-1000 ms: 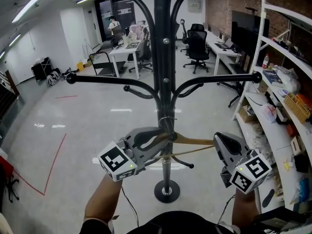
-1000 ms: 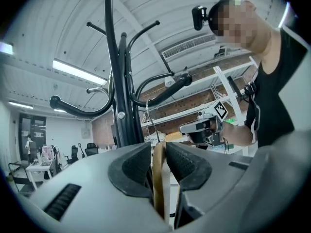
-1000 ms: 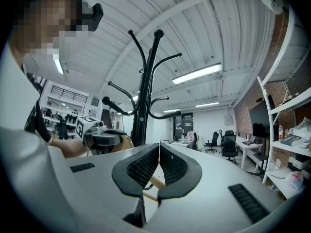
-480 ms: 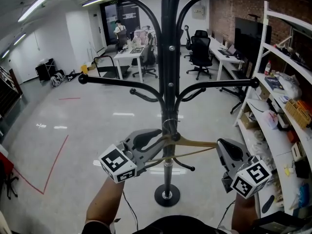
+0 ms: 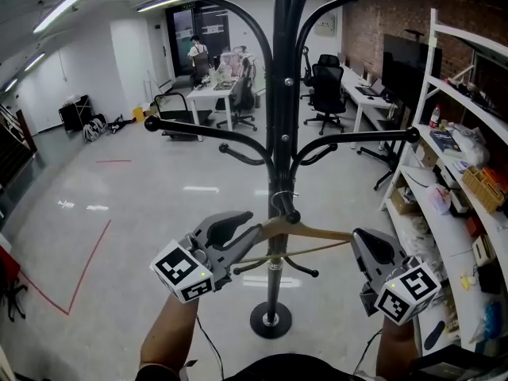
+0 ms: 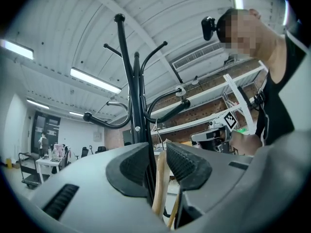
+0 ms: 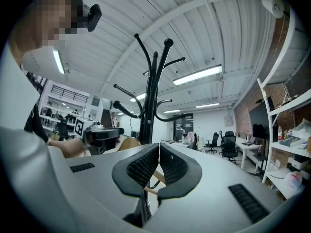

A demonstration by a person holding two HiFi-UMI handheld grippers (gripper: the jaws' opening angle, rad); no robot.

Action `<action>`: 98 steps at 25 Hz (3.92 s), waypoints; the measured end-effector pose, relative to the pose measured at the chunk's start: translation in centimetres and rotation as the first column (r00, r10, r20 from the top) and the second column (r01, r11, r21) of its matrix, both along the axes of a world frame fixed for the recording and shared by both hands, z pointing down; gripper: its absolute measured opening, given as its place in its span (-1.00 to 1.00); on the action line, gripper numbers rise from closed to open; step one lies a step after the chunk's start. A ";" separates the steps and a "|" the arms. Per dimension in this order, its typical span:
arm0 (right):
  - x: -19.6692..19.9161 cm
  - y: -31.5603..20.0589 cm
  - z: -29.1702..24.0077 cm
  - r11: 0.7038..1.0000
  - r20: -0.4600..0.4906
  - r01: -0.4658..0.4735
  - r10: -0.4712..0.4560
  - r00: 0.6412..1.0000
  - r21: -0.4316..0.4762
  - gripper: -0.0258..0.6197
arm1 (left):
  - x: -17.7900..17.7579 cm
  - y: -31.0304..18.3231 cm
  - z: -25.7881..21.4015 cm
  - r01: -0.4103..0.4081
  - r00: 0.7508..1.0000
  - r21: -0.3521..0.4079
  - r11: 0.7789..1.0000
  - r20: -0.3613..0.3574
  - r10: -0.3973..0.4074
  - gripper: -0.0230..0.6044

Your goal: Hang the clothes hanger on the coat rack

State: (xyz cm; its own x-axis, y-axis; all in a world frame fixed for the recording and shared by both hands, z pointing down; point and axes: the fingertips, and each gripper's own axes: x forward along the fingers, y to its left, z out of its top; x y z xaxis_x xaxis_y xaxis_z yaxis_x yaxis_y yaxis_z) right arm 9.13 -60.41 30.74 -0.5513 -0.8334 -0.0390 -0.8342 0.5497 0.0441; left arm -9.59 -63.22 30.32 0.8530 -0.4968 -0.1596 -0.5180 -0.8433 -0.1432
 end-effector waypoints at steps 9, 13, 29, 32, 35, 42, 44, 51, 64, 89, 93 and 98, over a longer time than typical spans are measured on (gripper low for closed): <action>-1.1 0.8 0.5 1.000 0.009 -0.001 0.001 1.000 -0.009 -0.90 | -5.3 2.0 -0.9 0.180 0.977 -0.018 0.984 -0.115 -0.181 -0.62; -2.9 1.7 1.2 1.000 0.005 0.020 -0.019 1.000 -0.024 -0.90 | -9.0 3.5 -0.3 0.284 0.944 -0.059 0.957 -0.156 -0.289 -0.84; -5.2 7.2 2.6 0.998 -0.064 0.012 -0.016 0.998 -0.055 -0.90 | -7.1 11.0 3.0 0.161 0.965 -0.214 0.963 -0.173 -0.199 -0.93; -4.7 8.9 2.1 0.999 -0.062 0.026 -0.028 0.998 -0.030 -0.89 | -5.0 13.5 3.3 0.095 0.967 -0.243 0.965 -0.207 -0.147 -0.93; -3.4 11.3 2.3 0.998 -0.050 0.049 -0.051 0.997 -0.028 -0.90 | -2.6 16.8 3.7 0.095 0.976 -0.230 0.969 -0.171 -0.136 -0.93; 0.3 18.1 2.9 0.995 -0.028 0.087 -0.089 0.996 -0.041 -0.90 | 0.6 23.6 4.0 0.128 0.964 -0.277 0.952 -0.190 -0.185 -0.93; 1.2 20.0 3.2 0.995 -0.013 0.093 -0.094 0.995 -0.048 -0.90 | 1.3 25.6 3.8 0.155 0.965 -0.277 0.948 -0.164 -0.206 -0.93; 1.3 25.1 2.8 0.991 0.024 0.122 -0.121 0.992 -0.049 -0.90 | 2.3 31.6 3.0 0.209 0.972 -0.254 0.944 -0.052 -0.229 -0.93; -7.4 37.3 4.2 0.993 -0.007 0.099 -0.100 0.995 -0.064 -0.90 | -4.2 43.8 5.8 0.142 0.986 -0.280 0.949 -0.041 -0.159 -0.93; -1.0 59.6 3.9 0.995 -0.027 0.082 -0.083 0.996 -0.065 -0.89 | -1.6 65.7 6.2 0.278 0.938 -0.369 0.887 -0.094 -0.333 -0.93; 1.6 63.3 4.1 0.993 -0.027 0.085 -0.088 0.996 -0.080 -0.90 | 0.6 69.8 6.8 0.295 0.934 -0.390 0.873 -0.075 -0.349 -0.93; 3.0 66.8 3.7 0.994 0.015 0.072 -0.071 0.997 -0.085 -0.89 | 1.6 73.9 7.4 0.274 0.936 -0.445 0.853 -0.080 -0.343 -0.93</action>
